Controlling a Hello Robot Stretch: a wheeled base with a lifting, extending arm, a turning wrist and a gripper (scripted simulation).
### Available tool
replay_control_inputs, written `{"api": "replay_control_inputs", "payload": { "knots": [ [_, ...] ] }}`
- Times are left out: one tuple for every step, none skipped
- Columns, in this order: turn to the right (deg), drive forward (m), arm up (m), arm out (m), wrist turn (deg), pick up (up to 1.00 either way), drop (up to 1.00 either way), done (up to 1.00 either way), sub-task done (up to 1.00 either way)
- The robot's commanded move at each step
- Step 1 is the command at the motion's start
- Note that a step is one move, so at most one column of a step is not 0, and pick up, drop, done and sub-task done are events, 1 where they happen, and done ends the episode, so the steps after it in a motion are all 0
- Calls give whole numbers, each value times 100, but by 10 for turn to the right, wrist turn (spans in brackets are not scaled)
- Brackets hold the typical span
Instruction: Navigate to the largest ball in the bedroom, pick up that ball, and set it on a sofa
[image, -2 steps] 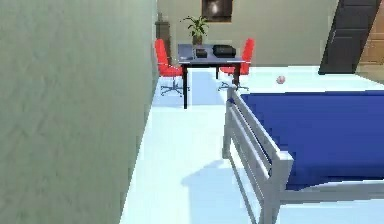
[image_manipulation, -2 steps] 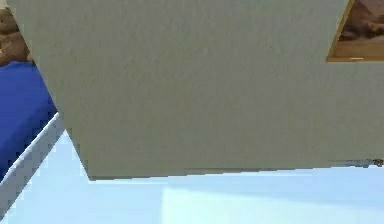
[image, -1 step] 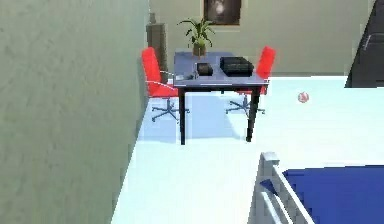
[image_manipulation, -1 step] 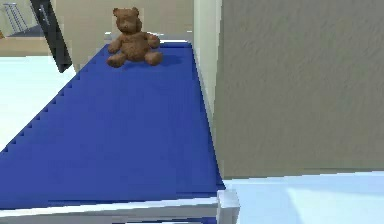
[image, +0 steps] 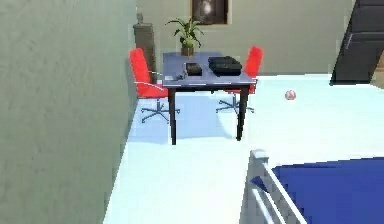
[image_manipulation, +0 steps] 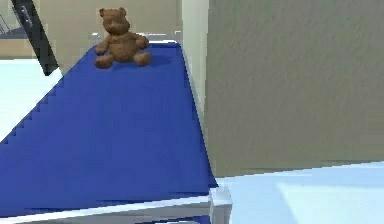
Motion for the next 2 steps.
{"api": "replay_control_inputs", "payload": {
  "knots": [
    [0,100,0,0,0,0,0,0,0],
    [90,0,0,0,0,0,0,0,0]
  ]
}}
